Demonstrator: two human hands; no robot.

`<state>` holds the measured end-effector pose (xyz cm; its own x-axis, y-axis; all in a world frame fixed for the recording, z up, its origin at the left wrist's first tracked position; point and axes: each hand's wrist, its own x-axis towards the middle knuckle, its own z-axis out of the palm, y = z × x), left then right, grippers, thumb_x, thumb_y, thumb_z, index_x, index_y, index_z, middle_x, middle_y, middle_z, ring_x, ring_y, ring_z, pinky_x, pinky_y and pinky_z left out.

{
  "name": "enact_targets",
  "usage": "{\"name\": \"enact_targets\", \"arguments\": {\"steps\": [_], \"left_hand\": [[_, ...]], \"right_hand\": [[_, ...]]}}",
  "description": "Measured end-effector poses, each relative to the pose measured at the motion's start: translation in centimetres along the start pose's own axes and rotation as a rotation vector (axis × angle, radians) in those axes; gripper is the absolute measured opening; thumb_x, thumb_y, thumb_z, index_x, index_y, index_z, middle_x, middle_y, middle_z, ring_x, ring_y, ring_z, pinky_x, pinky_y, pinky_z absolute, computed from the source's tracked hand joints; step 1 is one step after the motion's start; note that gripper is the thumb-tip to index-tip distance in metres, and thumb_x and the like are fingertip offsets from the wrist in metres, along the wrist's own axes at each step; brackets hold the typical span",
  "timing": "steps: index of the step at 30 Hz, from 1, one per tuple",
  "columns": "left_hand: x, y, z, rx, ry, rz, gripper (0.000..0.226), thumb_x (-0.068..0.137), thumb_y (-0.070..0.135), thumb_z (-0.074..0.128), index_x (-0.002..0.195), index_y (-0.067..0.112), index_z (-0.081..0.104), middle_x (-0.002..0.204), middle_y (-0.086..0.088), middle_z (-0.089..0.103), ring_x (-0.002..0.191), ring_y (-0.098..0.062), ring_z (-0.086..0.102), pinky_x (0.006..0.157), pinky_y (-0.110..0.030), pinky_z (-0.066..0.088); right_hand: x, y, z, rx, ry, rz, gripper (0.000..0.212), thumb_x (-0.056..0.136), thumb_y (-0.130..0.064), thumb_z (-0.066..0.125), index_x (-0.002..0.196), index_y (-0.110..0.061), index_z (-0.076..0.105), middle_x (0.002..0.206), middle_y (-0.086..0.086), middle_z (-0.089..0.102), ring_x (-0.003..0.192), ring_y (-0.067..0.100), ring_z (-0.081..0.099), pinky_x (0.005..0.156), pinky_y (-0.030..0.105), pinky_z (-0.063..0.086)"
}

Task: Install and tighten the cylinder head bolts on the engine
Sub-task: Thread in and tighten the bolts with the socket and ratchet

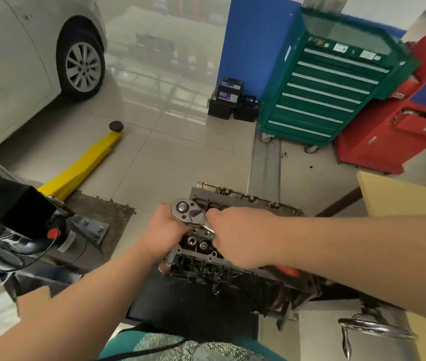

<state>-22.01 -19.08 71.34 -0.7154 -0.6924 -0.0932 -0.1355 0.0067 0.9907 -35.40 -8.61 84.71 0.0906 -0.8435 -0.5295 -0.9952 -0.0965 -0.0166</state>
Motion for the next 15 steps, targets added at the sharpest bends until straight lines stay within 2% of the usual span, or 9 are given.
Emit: {"name": "enact_targets", "arguments": {"steps": [2, 3, 4, 6, 7, 8, 10, 12, 15], "left_hand": [[-0.1, 0.2, 0.6, -0.079, 0.089, 0.000, 0.039, 0.089, 0.001, 0.069, 0.068, 0.033, 0.071, 0.065, 0.017, 0.064, 0.059, 0.004, 0.054, 0.056, -0.011, 0.044], [0.1, 0.4, 0.9, -0.099, 0.118, -0.002, 0.038, 0.092, 0.002, 0.068, 0.074, 0.034, 0.075, 0.069, 0.016, 0.069, 0.061, 0.004, 0.059, 0.058, -0.012, 0.047], [0.1, 0.7, 1.2, -0.079, 0.130, -0.012, 0.031, 0.095, 0.005, 0.069, 0.083, 0.033, 0.077, 0.074, 0.012, 0.072, 0.064, 0.000, 0.063, 0.059, -0.016, 0.050], [0.4, 0.8, 1.4, 0.132, 0.112, -0.056, 0.003, 0.095, 0.018, 0.073, 0.092, 0.018, 0.075, 0.079, -0.002, 0.075, 0.066, -0.013, 0.065, 0.063, -0.032, 0.054], [0.8, 0.7, 1.3, 0.191, 0.120, -0.070, 0.010, 0.093, 0.021, 0.074, 0.088, 0.012, 0.072, 0.074, -0.005, 0.072, 0.063, -0.016, 0.062, 0.063, -0.034, 0.051], [1.2, 0.8, 1.0, 0.177, 0.118, -0.077, 0.015, 0.092, 0.020, 0.075, 0.082, 0.010, 0.068, 0.068, -0.005, 0.068, 0.060, -0.016, 0.059, 0.062, -0.034, 0.049], [1.8, 1.0, 0.2, 0.114, 0.075, -0.087, 0.023, 0.090, 0.020, 0.076, 0.073, 0.010, 0.064, 0.061, -0.003, 0.063, 0.056, -0.016, 0.055, 0.058, -0.032, 0.046], [2.0, 1.0, 0.1, 0.120, 0.001, -0.098, 0.029, 0.084, 0.019, 0.078, 0.067, 0.002, 0.061, 0.059, -0.005, 0.059, 0.055, -0.017, 0.050, 0.055, -0.029, 0.041], [1.6, 0.3, 0.8, 0.084, 0.001, -0.104, 0.023, 0.088, 0.011, 0.073, 0.072, -0.002, 0.061, 0.066, -0.007, 0.058, 0.063, -0.016, 0.049, 0.063, -0.034, 0.041]], "right_hand": [[1.1, 0.8, -1.4, -0.056, 0.057, 0.025, 0.014, 0.100, -0.014, 0.053, 0.114, -0.016, 0.052, 0.083, -0.004, 0.051, 0.067, 0.012, 0.052, 0.046, 0.028, 0.038], [2.2, 1.5, -2.2, -0.097, 0.118, 0.044, 0.018, 0.097, -0.012, 0.055, 0.114, -0.018, 0.055, 0.088, -0.004, 0.058, 0.072, 0.015, 0.057, 0.053, 0.032, 0.047], [3.3, 2.2, -3.0, -0.155, 0.187, 0.026, 0.021, 0.096, -0.012, 0.056, 0.115, -0.021, 0.057, 0.095, -0.003, 0.062, 0.082, 0.019, 0.060, 0.068, 0.039, 0.054], [4.7, 3.2, -4.3, -0.306, 0.280, -0.062, 0.024, 0.096, -0.018, 0.056, 0.119, -0.023, 0.059, 0.109, -0.001, 0.064, 0.104, 0.025, 0.059, 0.095, 0.045, 0.049], [4.9, 3.3, -4.4, -0.326, 0.309, -0.063, 0.023, 0.096, -0.020, 0.057, 0.119, -0.024, 0.059, 0.111, 0.000, 0.063, 0.107, 0.026, 0.058, 0.098, 0.044, 0.045], [4.7, 3.3, -4.0, -0.308, 0.330, -0.021, 0.021, 0.095, -0.022, 0.058, 0.116, -0.024, 0.060, 0.109, -0.001, 0.064, 0.104, 0.026, 0.059, 0.096, 0.043, 0.047], [3.2, 2.7, -1.6, -0.140, 0.380, 0.089, 0.011, 0.098, -0.025, 0.055, 0.109, -0.024, 0.056, 0.098, -0.003, 0.064, 0.087, 0.025, 0.060, 0.077, 0.041, 0.051], [0.6, 1.6, 1.6, 0.124, 0.343, 0.175, 0.014, 0.102, -0.035, 0.049, 0.109, -0.023, 0.049, 0.085, -0.006, 0.056, 0.072, 0.019, 0.055, 0.057, 0.034, 0.041], [-1.1, 0.2, 3.5, 0.213, 0.227, 0.098, 0.020, 0.101, -0.042, 0.048, 0.109, -0.025, 0.043, 0.078, -0.007, 0.049, 0.064, 0.009, 0.045, 0.048, 0.031, 0.029]]}}
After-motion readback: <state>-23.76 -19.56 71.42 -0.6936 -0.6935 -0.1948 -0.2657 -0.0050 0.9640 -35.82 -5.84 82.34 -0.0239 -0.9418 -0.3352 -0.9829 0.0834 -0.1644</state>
